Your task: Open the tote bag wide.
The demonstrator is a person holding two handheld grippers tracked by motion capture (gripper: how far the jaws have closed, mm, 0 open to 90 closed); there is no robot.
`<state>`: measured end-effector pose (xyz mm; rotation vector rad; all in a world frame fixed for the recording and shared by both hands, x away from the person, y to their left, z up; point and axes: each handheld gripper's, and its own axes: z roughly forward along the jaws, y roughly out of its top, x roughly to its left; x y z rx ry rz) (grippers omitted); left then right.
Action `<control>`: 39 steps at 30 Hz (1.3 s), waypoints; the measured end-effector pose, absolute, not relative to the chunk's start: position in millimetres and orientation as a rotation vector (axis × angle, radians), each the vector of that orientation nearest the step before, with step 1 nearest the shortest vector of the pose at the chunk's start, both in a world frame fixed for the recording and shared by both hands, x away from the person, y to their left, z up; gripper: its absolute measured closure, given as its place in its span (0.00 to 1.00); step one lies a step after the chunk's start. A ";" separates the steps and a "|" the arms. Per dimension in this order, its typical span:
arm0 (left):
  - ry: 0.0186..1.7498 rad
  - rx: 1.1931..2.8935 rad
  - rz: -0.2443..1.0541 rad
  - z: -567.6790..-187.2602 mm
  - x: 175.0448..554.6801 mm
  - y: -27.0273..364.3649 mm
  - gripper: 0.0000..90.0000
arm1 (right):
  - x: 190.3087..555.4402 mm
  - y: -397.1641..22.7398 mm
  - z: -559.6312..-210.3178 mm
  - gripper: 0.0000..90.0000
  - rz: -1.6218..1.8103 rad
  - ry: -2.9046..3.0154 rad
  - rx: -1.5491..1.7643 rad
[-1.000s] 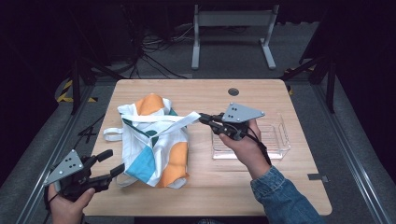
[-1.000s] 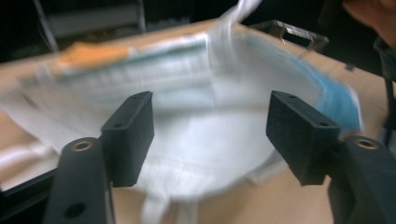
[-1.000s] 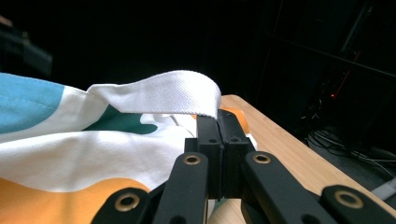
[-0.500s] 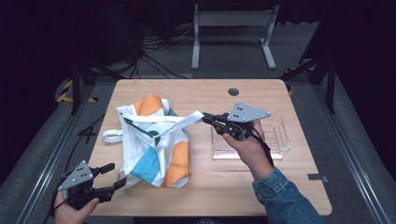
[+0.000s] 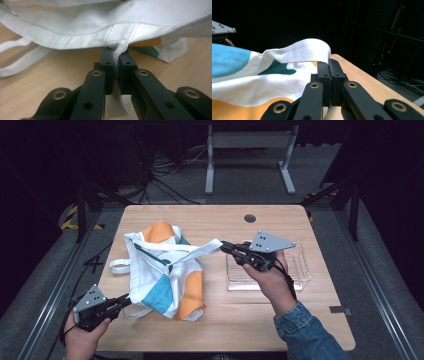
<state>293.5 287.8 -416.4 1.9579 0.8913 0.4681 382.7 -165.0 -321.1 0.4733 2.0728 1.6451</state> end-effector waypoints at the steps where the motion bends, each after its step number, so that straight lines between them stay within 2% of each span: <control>1: 0.896 1.946 0.490 -413.9 292.7 289.4 0.95 | 380.8 -166.9 -320.8 0.99 1.647 2.070 0.471; 9: 0.976 1.813 0.657 -391.5 289.2 310.4 0.97 | 356.2 -190.7 -328.0 0.99 1.628 2.088 0.496; 12: 0.995 1.772 0.680 -384.0 292.3 316.9 0.97 | 352.4 -192.5 -333.8 0.99 1.634 2.107 0.504; 17: 0.981 1.726 0.728 -366.3 302.7 314.3 0.97 | 334.6 -187.2 -372.7 0.99 1.538 2.256 0.504; 25: 0.885 1.754 0.726 -362.1 299.7 293.3 0.97 | 332.2 -186.7 -406.7 0.99 1.439 2.408 0.554; 30: 0.834 1.768 0.718 -361.5 297.3 283.6 0.97 | 330.6 -187.1 -401.3 0.98 1.433 2.391 0.523; 33: 0.819 1.773 0.721 -360.1 296.7 281.4 0.97 | 329.9 -187.9 -395.8 0.93 1.423 2.376 0.492; 36: 0.802 1.778 0.724 -358.7 295.4 278.0 0.97 | 331.2 -192.2 -383.4 0.82 1.470 2.336 0.454; 39: 0.794 1.785 0.730 -358.2 295.6 276.1 0.97 | 331.2 -194.5 -371.2 0.77 1.482 2.313 0.406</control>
